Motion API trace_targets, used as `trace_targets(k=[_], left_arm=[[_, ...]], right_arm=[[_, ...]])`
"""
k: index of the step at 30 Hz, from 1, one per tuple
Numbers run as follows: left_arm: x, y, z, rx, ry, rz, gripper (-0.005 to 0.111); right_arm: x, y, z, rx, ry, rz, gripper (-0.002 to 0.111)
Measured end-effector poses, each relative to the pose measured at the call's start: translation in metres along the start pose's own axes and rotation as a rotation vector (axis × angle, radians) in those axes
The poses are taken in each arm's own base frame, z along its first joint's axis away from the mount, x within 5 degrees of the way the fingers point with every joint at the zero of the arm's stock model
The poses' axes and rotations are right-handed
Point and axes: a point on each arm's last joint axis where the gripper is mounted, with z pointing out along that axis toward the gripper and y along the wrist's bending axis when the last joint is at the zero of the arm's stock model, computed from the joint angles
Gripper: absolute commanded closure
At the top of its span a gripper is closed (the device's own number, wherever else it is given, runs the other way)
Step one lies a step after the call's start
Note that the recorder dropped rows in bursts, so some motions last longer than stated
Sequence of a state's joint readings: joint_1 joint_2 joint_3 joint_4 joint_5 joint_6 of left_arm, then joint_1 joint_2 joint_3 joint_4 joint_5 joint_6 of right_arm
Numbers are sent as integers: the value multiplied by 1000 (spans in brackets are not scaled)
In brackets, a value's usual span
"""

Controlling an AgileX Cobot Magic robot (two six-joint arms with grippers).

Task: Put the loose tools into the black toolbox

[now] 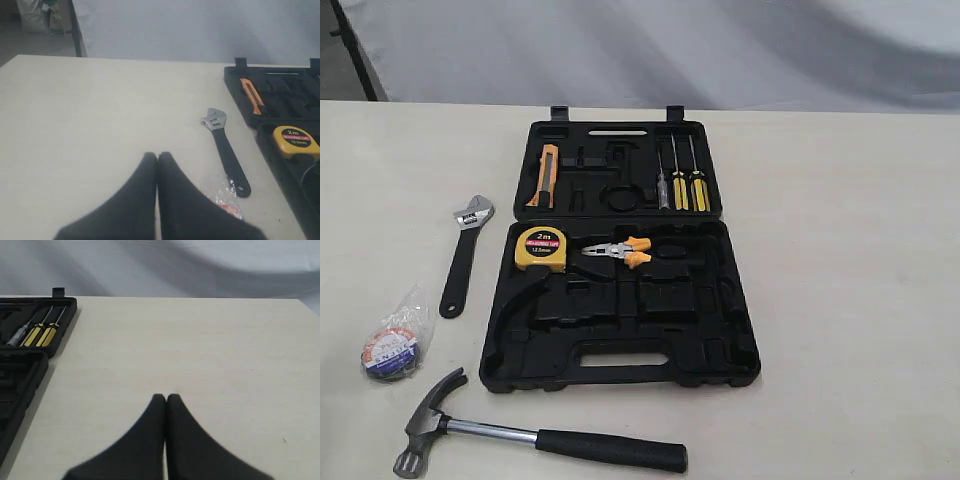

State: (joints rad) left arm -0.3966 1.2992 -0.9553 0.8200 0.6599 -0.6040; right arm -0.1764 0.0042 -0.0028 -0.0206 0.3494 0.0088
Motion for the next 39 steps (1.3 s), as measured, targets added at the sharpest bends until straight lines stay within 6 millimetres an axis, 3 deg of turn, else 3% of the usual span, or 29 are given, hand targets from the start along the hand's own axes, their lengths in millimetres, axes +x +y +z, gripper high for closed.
trace_targets(k=[16, 22, 25, 34, 39], left_arm=[[0, 0, 0, 0, 0, 0, 105], [0, 0, 0, 0, 0, 0, 105], [0, 0, 0, 0, 0, 0, 105], [0, 0, 0, 0, 0, 0, 105], [0, 0, 0, 0, 0, 0, 105]], right_arm=[[-3, 0, 0, 0, -36, 0, 108], [-41, 0, -10, -4, -471, 0, 108], [-48, 0, -14, -5, -558, 0, 108], [-54, 0, -17, -2, -553, -9, 108], [-98, -1, -25, 1, -377, -8, 108]])
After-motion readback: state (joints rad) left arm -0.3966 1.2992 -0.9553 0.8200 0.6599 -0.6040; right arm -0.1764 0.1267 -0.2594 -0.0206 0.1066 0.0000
